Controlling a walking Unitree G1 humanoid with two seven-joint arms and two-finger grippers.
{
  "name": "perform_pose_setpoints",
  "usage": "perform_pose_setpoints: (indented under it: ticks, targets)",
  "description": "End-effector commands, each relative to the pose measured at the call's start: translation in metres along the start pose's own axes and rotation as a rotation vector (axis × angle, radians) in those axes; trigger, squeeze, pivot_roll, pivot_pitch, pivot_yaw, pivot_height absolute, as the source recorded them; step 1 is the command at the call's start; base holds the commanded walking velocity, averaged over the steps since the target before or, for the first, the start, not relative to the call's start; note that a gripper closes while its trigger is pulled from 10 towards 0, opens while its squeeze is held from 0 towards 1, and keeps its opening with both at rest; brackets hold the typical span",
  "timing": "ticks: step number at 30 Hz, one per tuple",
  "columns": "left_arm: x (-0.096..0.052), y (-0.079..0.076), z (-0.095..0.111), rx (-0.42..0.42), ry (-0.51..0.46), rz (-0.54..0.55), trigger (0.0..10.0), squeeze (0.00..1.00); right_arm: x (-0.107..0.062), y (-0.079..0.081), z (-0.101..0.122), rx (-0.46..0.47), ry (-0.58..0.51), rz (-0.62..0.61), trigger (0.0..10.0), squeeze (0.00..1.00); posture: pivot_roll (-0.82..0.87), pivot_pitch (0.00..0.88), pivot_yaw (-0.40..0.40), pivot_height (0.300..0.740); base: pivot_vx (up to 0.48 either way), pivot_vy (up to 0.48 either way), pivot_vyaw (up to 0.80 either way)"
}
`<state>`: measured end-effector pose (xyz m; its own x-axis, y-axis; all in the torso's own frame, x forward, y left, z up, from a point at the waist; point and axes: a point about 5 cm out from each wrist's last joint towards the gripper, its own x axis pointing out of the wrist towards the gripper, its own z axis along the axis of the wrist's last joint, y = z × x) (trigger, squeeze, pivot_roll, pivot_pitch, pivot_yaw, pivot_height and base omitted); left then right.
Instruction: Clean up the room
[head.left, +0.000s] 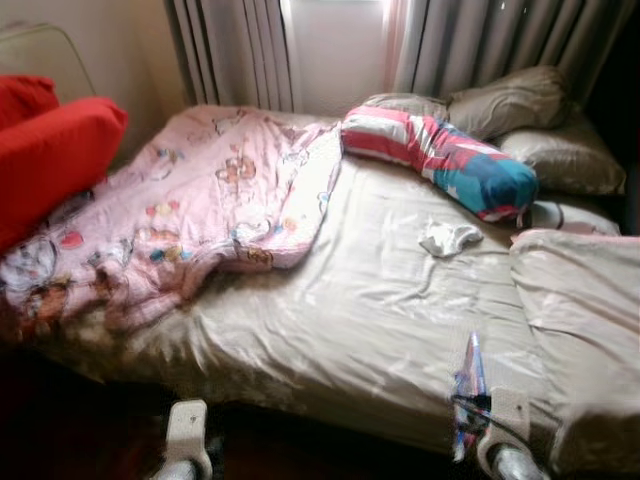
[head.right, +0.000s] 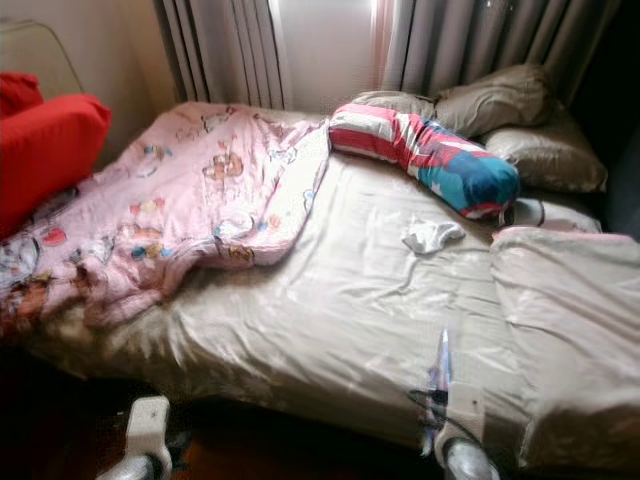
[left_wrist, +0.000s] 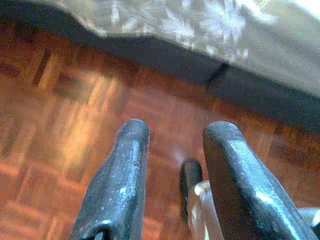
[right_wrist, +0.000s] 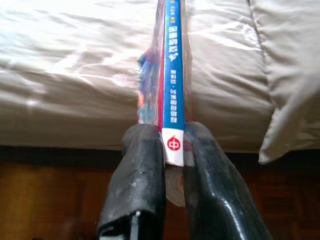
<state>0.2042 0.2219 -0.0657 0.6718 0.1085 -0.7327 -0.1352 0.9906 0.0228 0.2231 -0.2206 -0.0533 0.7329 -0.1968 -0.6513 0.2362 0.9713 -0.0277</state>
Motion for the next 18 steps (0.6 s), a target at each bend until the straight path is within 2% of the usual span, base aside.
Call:
perform_pose_setpoints:
  ticks: [1, 8, 12, 18]
  targets:
    - [0.0010, -0.0023, 0.0046, 0.008, -0.018, -0.007, 10.0, 0.00, 0.0011, 0.0022, 0.0059, 0.010, -0.030, 0.006, 10.0, 0.00, 0.00, 0.000, -0.018, 0.740, 0.000, 0.000, 0.00]
    - [0.0010, -0.0004, 0.0045, 0.003, -0.012, -0.004, 10.0, 0.00, 0.0014, 0.0026, 0.0059, 0.015, -0.024, 0.005, 10.0, 0.00, 0.00, 0.000, -0.018, 0.740, 0.000, 0.000, 0.00]
    - [0.0012, -0.0010, 0.0053, -0.005, -0.013, -0.006, 10.0, 0.00, 0.0015, 0.0033, 0.0064, 0.017, -0.027, 0.008, 10.0, 0.00, 0.01, 0.000, -0.019, 0.740, 0.000, 0.000, -0.50]
    - [0.0014, -0.0019, 0.0060, -0.004, -0.017, -0.008, 10.0, 0.00, 0.0015, 0.0038, 0.0070, 0.016, -0.032, 0.012, 10.0, 0.00, 0.01, 0.000, -0.019, 0.740, 0.244, 0.000, 0.00]
